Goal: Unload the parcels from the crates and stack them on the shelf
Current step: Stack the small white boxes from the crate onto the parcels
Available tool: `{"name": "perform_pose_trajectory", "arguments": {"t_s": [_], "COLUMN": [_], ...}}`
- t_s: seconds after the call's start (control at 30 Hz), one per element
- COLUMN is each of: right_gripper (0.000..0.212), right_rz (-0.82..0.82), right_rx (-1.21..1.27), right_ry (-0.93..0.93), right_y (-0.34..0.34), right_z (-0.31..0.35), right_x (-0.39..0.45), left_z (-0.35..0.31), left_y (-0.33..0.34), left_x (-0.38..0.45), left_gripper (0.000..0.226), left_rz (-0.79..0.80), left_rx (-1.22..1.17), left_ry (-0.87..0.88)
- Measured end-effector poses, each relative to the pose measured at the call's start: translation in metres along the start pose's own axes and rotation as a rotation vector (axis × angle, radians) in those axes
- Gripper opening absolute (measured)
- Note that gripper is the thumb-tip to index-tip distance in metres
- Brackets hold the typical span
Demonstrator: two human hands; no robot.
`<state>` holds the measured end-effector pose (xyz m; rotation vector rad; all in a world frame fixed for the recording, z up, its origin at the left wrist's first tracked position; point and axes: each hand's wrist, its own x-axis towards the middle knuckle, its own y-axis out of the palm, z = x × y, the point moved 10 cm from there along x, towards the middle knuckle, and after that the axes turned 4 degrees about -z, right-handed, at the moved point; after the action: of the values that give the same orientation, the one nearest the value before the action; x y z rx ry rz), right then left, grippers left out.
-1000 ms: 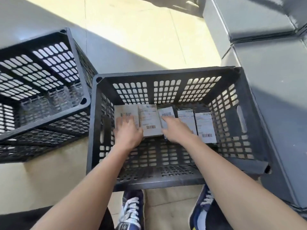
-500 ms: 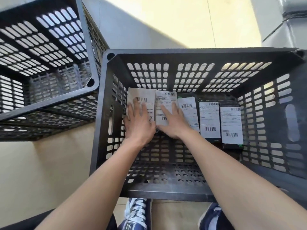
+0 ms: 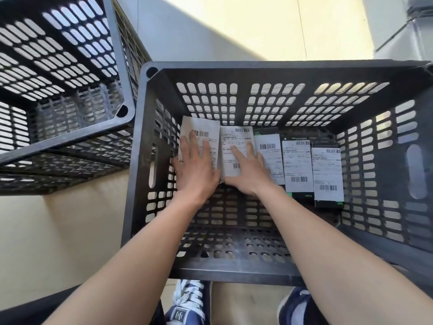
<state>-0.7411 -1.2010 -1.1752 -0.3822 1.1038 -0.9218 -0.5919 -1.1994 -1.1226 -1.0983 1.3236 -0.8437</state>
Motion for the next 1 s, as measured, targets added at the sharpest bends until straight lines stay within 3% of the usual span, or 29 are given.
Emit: {"name": "perform_pose_trajectory", "arguments": {"t_s": [0.23, 0.57, 0.83, 1.0], "right_gripper": [0.101, 0.094, 0.092, 0.093], "right_rz": [0.010, -0.077, -0.257, -0.469], "right_rx": [0.015, 0.022, 0.012, 0.035], "right_ry": [0.021, 0.051, 0.139, 0.161], "right_y": [-0.004, -0.049, -0.122, -0.185], "right_z": [-0.009, -0.023, -0.061, -0.072], "right_x": [-0.009, -0.057, -0.156, -0.245], "left_z": [-0.003, -0.009, -0.066, -0.123], "left_y": [-0.004, -0.047, -0.109, -0.178], "left_x": [0.002, -0.035, -0.087, -0.136], "left_gripper": [0.086, 0.070, 0.056, 0.056], "left_rz": [0.022, -0.058, -0.104, -0.237], "left_rx": [-0.059, -0.130, -0.139, -0.212], "left_ry": [0.021, 0.070, 0.203, 0.387]}}
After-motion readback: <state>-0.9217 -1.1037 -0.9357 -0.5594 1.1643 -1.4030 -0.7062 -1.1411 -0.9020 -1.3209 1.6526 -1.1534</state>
